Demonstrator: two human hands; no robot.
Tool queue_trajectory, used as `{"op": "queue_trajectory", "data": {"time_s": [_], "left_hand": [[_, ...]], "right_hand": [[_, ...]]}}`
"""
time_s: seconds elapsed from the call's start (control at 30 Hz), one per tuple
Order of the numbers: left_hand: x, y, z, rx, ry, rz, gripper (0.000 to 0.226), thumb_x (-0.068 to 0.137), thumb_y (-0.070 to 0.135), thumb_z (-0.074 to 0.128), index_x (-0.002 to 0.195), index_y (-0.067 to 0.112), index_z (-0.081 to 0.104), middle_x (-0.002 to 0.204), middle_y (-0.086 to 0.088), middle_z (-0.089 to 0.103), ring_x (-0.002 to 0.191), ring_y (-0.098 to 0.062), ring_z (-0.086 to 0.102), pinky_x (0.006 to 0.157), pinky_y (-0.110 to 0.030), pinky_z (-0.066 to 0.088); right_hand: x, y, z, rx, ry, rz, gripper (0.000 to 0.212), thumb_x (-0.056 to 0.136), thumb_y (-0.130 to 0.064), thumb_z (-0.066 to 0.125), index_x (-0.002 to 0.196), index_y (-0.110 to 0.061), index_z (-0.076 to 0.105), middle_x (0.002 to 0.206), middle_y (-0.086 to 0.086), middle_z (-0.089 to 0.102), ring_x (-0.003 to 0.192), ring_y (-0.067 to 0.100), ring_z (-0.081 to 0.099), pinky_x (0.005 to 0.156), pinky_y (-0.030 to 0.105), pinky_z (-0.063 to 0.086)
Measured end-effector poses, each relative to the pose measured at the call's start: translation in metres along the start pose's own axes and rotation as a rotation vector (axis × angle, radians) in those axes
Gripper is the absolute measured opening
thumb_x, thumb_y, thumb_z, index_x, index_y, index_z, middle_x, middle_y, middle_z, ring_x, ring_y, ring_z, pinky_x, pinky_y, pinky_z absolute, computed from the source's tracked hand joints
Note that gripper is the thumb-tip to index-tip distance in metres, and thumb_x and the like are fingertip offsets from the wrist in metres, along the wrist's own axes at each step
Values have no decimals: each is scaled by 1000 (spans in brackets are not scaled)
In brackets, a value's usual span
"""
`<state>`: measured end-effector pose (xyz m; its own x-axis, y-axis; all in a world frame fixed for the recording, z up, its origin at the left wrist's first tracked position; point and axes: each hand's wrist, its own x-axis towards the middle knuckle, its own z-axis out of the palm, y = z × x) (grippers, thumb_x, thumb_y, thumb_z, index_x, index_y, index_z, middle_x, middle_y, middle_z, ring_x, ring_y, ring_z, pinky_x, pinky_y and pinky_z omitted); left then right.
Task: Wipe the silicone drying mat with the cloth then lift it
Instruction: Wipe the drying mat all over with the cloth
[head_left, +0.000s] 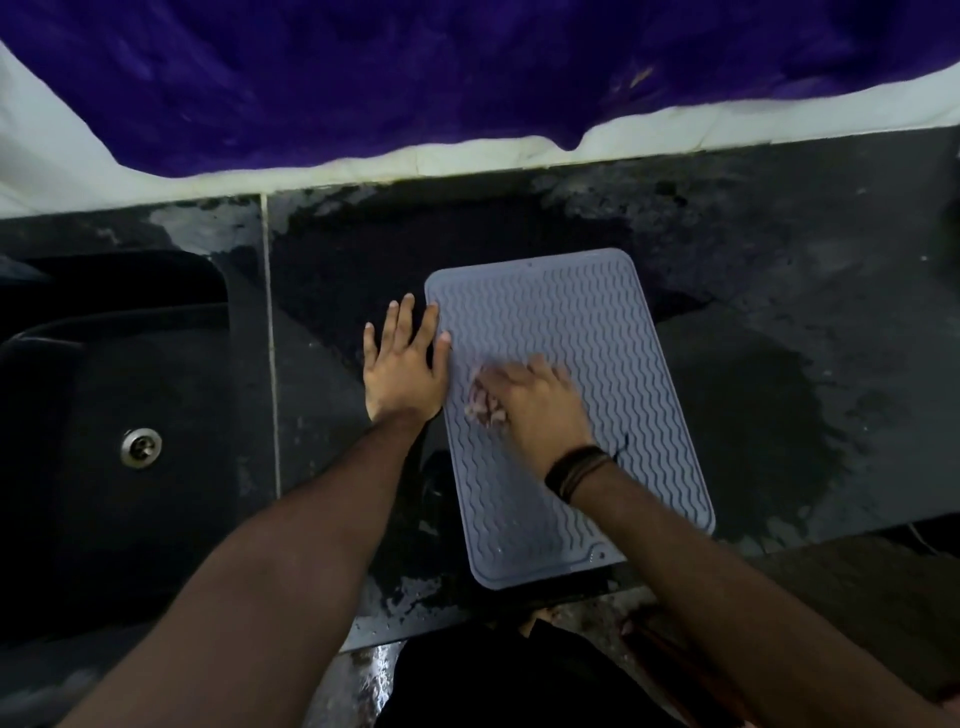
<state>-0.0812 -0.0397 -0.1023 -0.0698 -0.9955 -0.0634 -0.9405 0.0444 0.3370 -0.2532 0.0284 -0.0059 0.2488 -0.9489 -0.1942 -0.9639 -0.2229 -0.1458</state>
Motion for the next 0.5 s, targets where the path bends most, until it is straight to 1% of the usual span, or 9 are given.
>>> {"op": "queue_trajectory", "data": {"time_s": [0.07, 0.1, 0.13, 0.2, 0.27, 0.3, 0.4, 0.5], "left_hand": [[0, -1, 0, 6, 3, 22, 55, 110, 46, 25, 162, 30, 27, 172, -1, 14, 159, -20, 6, 128, -49, 0], [1, 0, 0, 10, 6, 25, 55, 109, 45, 26, 161, 28, 30, 172, -2, 15, 159, -20, 7, 128, -49, 2], [2, 0, 0, 6, 10, 21, 55, 109, 45, 26, 160, 27, 33, 171, -1, 16, 159, -19, 8, 128, -50, 3], [3, 0, 1, -9, 18, 8, 53, 109, 44, 26, 158, 26, 38, 171, 0, 18, 159, -18, 9, 128, -49, 4], [1, 0, 2, 2, 23, 11, 57, 107, 43, 22, 159, 26, 36, 171, 0, 18, 159, -18, 9, 128, -49, 5], [1, 0, 3, 14, 21, 19, 60, 104, 44, 19, 160, 27, 33, 171, 0, 17, 159, -19, 9, 128, -49, 5], [2, -2, 2, 54, 7, 36, 60, 105, 43, 19, 163, 29, 25, 172, -1, 14, 159, -20, 7, 128, -50, 4], [2, 2, 2, 27, 17, 16, 56, 109, 45, 18, 162, 30, 27, 172, -1, 16, 159, -19, 7, 128, -49, 4]], "right_hand": [[35, 0, -15, 39, 131, 36, 50, 82, -19, 55, 132, -22, 54, 136, -1, 55, 120, 28, 46, 97, 44, 38], [54, -1, -20, 47, 158, 45, 51, 82, -16, 54, 133, -22, 53, 136, -1, 55, 120, 28, 46, 97, 44, 38], [73, -2, -23, 47, 150, 42, 51, 83, -15, 54, 134, -21, 52, 137, 0, 54, 121, 28, 45, 99, 44, 38], [98, -4, -17, 41, 60, 43, 52, 87, -17, 51, 138, -19, 46, 144, 2, 46, 127, 29, 39, 104, 45, 34], [106, -4, -2, 37, -53, 62, 54, 93, -20, 47, 146, -20, 37, 154, 3, 32, 136, 31, 30, 109, 47, 33], [104, -3, 5, 32, -72, 69, 54, 95, -22, 44, 148, -21, 33, 156, 3, 28, 138, 31, 26, 110, 47, 32], [82, -1, 14, 34, -57, 58, 55, 95, -23, 44, 149, -22, 33, 156, 0, 28, 138, 30, 26, 111, 47, 31], [56, 1, 12, -14, -50, -2, 61, 88, -19, 53, 147, -22, 36, 153, 1, 33, 134, 29, 30, 110, 46, 29]]}}
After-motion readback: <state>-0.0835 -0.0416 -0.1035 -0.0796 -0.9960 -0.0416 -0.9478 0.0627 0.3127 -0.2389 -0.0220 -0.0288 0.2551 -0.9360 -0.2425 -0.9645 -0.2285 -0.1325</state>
